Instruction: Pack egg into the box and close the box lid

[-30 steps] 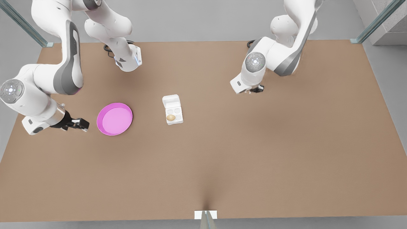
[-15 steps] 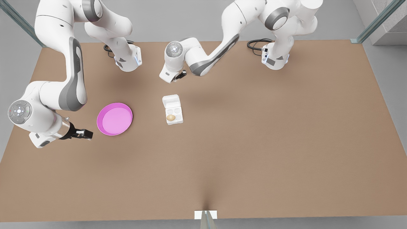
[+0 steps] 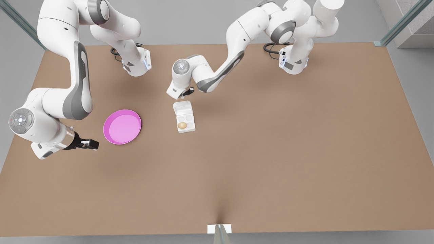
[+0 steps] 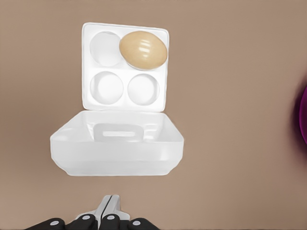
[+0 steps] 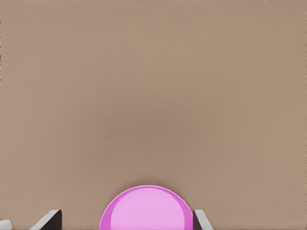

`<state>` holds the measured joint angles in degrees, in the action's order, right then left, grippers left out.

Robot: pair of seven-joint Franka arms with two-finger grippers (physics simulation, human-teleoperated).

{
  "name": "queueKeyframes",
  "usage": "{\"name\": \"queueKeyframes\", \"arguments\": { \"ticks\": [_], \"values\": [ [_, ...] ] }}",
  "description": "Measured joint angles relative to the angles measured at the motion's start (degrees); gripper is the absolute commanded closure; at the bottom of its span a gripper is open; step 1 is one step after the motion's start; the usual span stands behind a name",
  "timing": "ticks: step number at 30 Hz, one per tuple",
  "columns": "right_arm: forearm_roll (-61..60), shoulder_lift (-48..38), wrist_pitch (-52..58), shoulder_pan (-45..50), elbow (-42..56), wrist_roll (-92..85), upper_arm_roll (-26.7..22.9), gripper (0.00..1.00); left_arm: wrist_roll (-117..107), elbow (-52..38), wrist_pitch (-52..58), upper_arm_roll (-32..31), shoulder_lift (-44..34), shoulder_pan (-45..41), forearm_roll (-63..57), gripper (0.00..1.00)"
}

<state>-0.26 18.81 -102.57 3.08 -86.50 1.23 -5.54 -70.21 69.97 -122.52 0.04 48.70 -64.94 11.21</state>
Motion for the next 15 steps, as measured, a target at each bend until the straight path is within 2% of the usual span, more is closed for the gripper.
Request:
{"name": "queueKeyframes", "arguments": {
  "ticks": [9,15],
  "values": [
    [-0.04,0.27,0.0,0.0,0.28,0.0,0.0,0.0,3.13,-3.77,0.0,1.79,2.44,0.79,-0.62,0.79],
    [-0.18,0.35,0.0,0.04,0.8,0.0,0.0,0.0,3.5,-9.6,0.86,2.95,5.24,2.15,-0.75,0.79]
  ]
}}
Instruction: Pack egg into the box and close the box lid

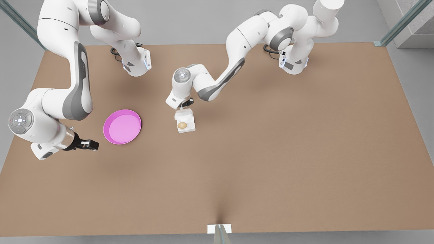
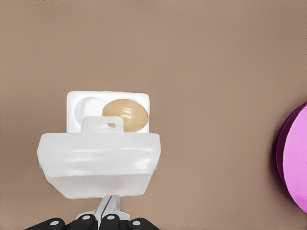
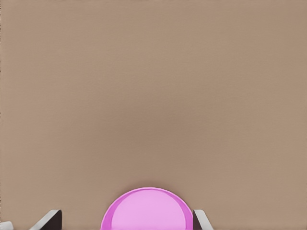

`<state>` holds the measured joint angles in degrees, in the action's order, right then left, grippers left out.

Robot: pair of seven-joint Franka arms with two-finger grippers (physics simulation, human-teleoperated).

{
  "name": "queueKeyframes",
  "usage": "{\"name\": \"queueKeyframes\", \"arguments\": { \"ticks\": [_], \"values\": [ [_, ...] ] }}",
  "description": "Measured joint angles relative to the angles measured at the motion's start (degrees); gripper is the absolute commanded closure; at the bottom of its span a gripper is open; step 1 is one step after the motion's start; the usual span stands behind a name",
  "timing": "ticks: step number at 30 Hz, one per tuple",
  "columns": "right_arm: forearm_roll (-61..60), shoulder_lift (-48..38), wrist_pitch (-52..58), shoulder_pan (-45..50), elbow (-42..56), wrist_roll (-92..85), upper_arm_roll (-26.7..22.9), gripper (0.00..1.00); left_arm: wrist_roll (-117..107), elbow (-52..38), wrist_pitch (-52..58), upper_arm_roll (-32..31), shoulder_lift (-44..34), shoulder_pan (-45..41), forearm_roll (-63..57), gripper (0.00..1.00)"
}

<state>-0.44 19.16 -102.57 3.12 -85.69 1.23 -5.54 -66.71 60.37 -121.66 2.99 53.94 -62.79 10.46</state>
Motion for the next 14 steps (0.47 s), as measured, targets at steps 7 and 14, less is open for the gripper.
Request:
{"name": "queueKeyframes", "arguments": {
  "ticks": [7,14],
  "values": [
    [-0.65,0.68,0.01,-1.58,1.49,-0.09,0.0,0.0,45.06,0.36,46.31,10.84,-29.64,30.19,-0.91,0.0],
    [-0.62,1.49,0.05,-1.54,2.1,-0.53,0.0,0.0,57.83,20.58,38.57,-8.52,-47.42,57.09,-9.98,0.0]
  ]
}}
